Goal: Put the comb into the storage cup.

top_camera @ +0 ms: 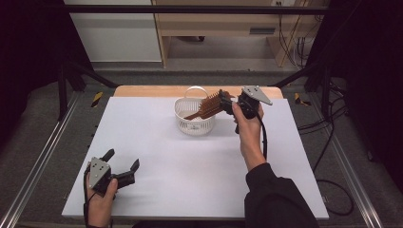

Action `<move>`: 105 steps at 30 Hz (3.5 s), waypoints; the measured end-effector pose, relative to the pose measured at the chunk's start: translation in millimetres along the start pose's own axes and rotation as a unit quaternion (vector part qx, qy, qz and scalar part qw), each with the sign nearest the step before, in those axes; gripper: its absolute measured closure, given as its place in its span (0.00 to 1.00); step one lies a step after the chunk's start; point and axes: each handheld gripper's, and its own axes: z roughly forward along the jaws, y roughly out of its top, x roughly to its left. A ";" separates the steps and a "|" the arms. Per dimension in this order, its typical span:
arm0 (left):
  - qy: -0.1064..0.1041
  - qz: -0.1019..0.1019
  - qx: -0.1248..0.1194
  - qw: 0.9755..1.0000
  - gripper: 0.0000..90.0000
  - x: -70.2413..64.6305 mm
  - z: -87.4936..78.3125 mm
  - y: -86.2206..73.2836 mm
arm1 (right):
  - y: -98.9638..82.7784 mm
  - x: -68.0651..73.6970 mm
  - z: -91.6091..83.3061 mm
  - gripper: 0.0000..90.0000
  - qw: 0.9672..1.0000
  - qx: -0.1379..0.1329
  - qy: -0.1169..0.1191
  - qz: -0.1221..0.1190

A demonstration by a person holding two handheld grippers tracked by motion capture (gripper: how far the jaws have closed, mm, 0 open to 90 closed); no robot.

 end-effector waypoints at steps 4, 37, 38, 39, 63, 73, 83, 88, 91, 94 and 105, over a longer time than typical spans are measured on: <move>0.001 -0.002 0.001 1.000 0.02 0.7 0.1 -0.4 | 0.0 2.2 0.8 0.06 1.000 0.000 -0.006 -0.011; 0.001 -0.002 -0.002 1.000 0.02 2.1 -0.7 -0.1 | 7.9 15.1 -4.5 0.07 0.998 0.002 0.018 -0.064; 0.001 -0.003 -0.002 1.000 0.02 2.0 -0.6 -0.1 | 8.4 15.5 -4.8 0.07 0.998 0.002 0.020 -0.065; 0.001 -0.003 -0.002 1.000 0.02 1.9 -0.5 -0.1 | 8.8 15.6 -5.3 0.07 0.998 0.001 0.022 -0.066; 0.015 -0.016 -0.009 1.000 0.02 6.2 -3.0 -0.9 | 17.6 19.7 -14.1 0.06 0.995 0.004 0.069 -0.076; 0.010 -0.022 -0.012 1.000 0.02 7.0 -3.8 -0.1 | 23.1 25.1 -12.3 0.05 0.993 -0.008 0.097 -0.070; 0.004 -0.022 -0.010 1.000 0.02 6.3 -4.6 -0.2 | 27.0 36.1 -22.9 0.05 0.990 -0.002 0.109 -0.085; 0.005 -0.023 -0.011 1.000 0.02 6.5 -5.1 -0.1 | 29.5 35.0 -27.2 0.05 0.991 -0.002 0.113 -0.079; 0.005 -0.027 -0.011 1.000 0.02 7.6 -5.9 -0.1 | 32.0 31.6 -31.5 0.05 0.991 -0.003 0.112 -0.077; 0.006 -0.027 -0.012 1.000 0.02 8.0 -6.0 -0.1 | 34.0 29.3 -33.7 0.05 0.991 -0.004 0.112 -0.075; 0.011 -0.026 -0.012 1.000 0.02 9.1 -8.7 -0.5 | 33.6 20.3 -46.2 0.04 0.990 -0.008 0.118 -0.082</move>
